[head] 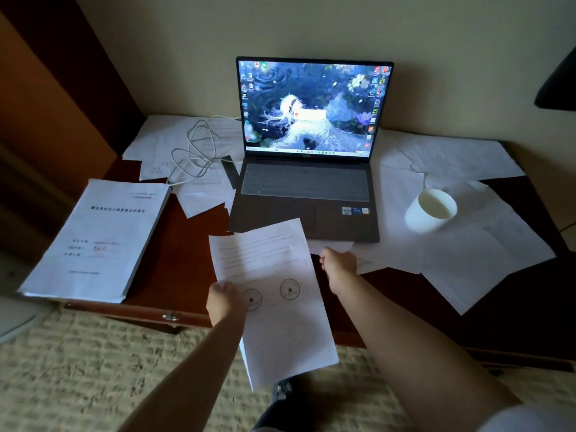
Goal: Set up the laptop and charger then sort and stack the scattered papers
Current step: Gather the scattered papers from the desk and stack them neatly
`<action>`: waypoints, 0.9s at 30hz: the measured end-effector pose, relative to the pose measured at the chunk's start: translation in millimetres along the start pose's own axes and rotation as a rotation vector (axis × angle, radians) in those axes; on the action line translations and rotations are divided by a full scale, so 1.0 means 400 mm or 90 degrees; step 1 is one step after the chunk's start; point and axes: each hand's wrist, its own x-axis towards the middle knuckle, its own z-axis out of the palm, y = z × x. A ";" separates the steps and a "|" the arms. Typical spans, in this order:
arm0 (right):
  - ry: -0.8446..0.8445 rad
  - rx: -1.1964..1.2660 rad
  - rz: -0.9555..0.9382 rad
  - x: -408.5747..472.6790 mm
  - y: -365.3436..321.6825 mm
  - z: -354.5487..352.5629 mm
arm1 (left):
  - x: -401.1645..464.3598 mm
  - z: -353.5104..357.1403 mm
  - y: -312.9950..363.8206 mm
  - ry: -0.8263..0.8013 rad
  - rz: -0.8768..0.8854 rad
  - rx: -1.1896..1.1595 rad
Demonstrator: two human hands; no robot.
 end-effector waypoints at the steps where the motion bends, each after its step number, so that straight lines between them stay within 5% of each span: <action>1: -0.002 0.006 -0.002 -0.003 -0.003 -0.003 | -0.004 -0.004 -0.002 0.004 -0.001 -0.005; 9: 0.015 0.083 -0.006 -0.036 -0.045 -0.036 | -0.041 -0.041 -0.015 0.120 -0.007 -0.062; 27: 0.024 0.170 -0.051 -0.207 0.125 -0.225 | -0.240 -0.126 -0.187 0.085 -0.039 -0.008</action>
